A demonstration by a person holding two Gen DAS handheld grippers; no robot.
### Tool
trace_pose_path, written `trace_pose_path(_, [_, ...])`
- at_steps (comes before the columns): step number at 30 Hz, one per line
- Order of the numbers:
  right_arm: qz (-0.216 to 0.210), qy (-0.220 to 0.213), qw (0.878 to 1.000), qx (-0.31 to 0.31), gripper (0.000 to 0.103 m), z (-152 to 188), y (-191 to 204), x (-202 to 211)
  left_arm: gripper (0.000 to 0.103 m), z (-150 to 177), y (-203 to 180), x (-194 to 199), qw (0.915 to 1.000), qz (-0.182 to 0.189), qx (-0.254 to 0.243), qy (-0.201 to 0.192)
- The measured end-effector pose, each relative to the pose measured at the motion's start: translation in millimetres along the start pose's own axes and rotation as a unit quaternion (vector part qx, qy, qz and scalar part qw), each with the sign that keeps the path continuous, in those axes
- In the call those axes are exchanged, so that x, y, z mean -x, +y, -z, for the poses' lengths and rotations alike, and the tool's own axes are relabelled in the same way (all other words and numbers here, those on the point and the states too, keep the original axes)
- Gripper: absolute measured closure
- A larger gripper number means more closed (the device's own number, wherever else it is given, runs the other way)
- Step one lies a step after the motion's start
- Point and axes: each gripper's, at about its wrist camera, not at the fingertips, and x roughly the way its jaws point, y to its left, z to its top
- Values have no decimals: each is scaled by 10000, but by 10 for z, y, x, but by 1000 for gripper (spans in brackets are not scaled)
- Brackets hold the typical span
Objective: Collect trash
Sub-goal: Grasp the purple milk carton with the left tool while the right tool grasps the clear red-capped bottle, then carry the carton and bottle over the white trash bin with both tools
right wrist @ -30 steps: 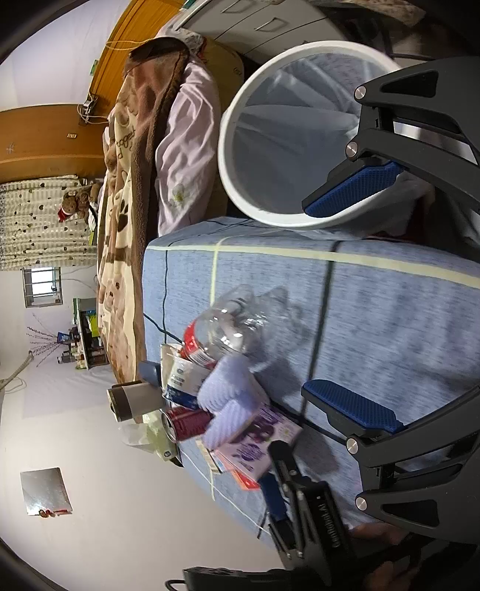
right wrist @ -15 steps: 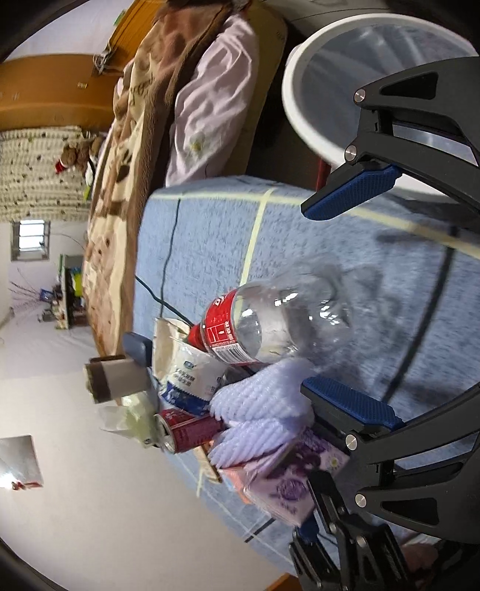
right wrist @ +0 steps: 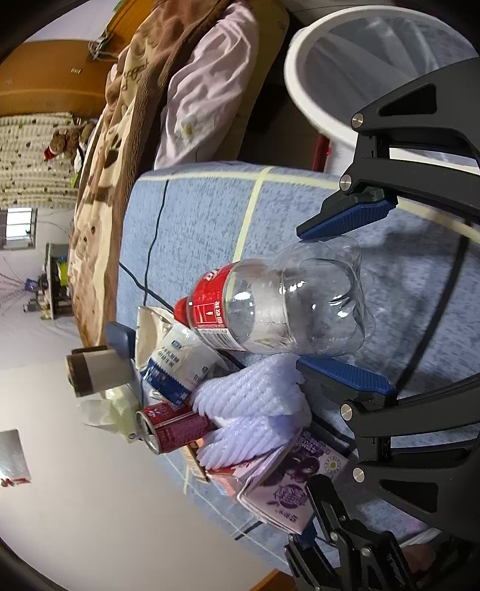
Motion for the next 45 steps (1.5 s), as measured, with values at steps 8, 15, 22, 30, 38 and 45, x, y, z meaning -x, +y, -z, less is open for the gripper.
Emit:
trace_pose_path(8, [141,-249,9989,-375,38,202,11,256,65,67,-66,131,10000,57,-40,-41])
trace_pose_path(15, [235,-555,9960,-657,38,275,-15,458,65,110,-133,304,9998,110,-95,-124])
trace_pose_path(22, [289,-779,9938,-743,39,322,-45,616,65,99,-239,419,9994,185,-216,-200])
trace_pose_path(30, [488,-856,9898,-1025,38,456,-230,742,65,-8,-459,372,9981,390,-444,-174])
trace_pose_path(38, [962,-884,9792,-1552,38,690,-579,935,65,-185,-977,206,9925,857,-869,-100])
trace_pose_path(45, [1343,-729,9686,-1963,38,933,-869,1038,65,-270,-1568,47,9825,1331,-1304,-53])
